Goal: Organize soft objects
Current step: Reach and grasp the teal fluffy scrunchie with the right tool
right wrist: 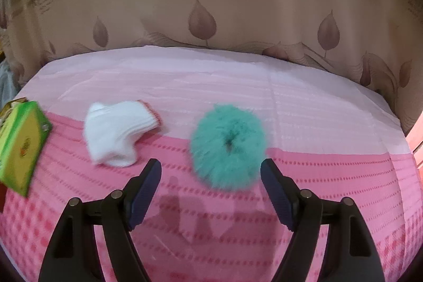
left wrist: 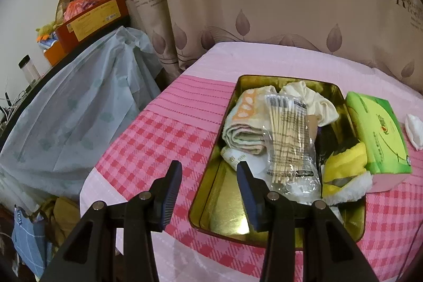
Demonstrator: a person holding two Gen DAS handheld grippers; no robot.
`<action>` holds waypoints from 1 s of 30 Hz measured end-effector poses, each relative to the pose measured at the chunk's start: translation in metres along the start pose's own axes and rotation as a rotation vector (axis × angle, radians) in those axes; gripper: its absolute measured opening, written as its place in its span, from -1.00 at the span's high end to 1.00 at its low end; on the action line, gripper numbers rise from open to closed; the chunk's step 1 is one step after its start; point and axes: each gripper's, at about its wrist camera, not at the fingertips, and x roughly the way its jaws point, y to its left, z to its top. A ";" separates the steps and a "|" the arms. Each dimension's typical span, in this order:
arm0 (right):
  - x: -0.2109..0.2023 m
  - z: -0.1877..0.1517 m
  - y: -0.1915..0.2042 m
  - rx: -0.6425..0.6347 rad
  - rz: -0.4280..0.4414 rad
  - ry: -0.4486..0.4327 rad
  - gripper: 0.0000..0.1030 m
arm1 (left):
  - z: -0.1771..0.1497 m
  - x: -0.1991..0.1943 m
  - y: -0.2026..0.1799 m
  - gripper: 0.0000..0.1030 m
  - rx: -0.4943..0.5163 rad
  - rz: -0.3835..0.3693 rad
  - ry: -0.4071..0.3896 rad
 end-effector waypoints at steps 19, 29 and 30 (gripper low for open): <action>0.033 0.009 -0.012 0.039 0.043 0.045 0.39 | 0.011 -0.036 -0.087 0.15 0.182 -0.106 -0.042; 0.002 -0.028 -0.030 0.052 0.040 0.037 0.40 | 0.006 -0.064 -0.193 0.06 0.345 -0.296 -0.051; -0.002 -0.033 -0.033 0.052 0.036 0.040 0.40 | 0.007 -0.067 -0.204 0.05 0.356 -0.320 -0.052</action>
